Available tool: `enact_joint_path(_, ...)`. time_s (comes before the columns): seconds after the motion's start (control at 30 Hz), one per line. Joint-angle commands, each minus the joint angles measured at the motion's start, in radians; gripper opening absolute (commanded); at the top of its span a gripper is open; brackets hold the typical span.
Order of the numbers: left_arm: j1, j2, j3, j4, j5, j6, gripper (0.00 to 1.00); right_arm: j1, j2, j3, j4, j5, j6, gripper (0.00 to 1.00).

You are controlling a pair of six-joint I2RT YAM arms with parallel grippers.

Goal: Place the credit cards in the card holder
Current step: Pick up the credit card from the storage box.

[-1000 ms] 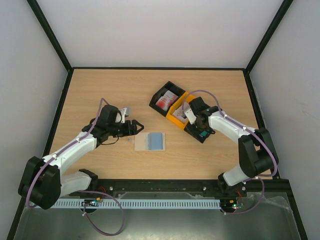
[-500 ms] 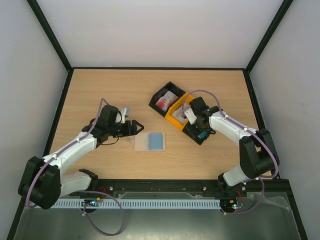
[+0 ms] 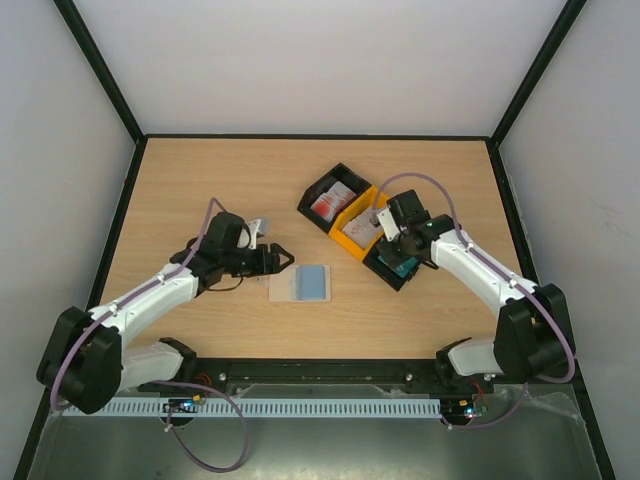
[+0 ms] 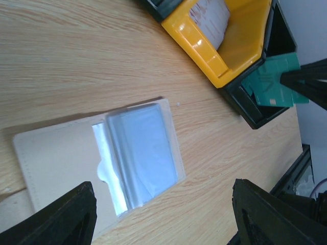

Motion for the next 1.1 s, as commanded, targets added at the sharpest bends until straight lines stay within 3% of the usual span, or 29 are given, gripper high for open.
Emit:
enact_joint_path(0.0, -0.05, 0.041, 0.037, 0.055, -0.008, -0.037, 0.74, 0.0, -0.019, 0.012, 0.084, 0.13, 0.151, 0.02)
enact_joint_path(0.17, -0.132, 0.118, 0.101, 0.113, -0.032, -0.08, 0.75, 0.0, 0.059, 0.073, 0.033, 0.397, 0.47, 0.02)
enact_joint_path(0.47, -0.261, 0.262, 0.213, 0.217, -0.059, -0.144, 0.75, 0.0, 0.136, 0.068, 0.034, 0.398, 0.822, 0.02)
enact_joint_path(0.87, -0.362, 0.388, 0.255, 0.363, -0.076, -0.223, 0.75, -0.013, -0.006, -0.046, 0.147, 0.336, 0.943, 0.02)
enact_joint_path(1.07, -0.372, 0.441, 0.257, 0.512, -0.053, -0.378, 0.75, -0.17, -0.206, -0.163, 0.296, 0.067, 0.878, 0.02)
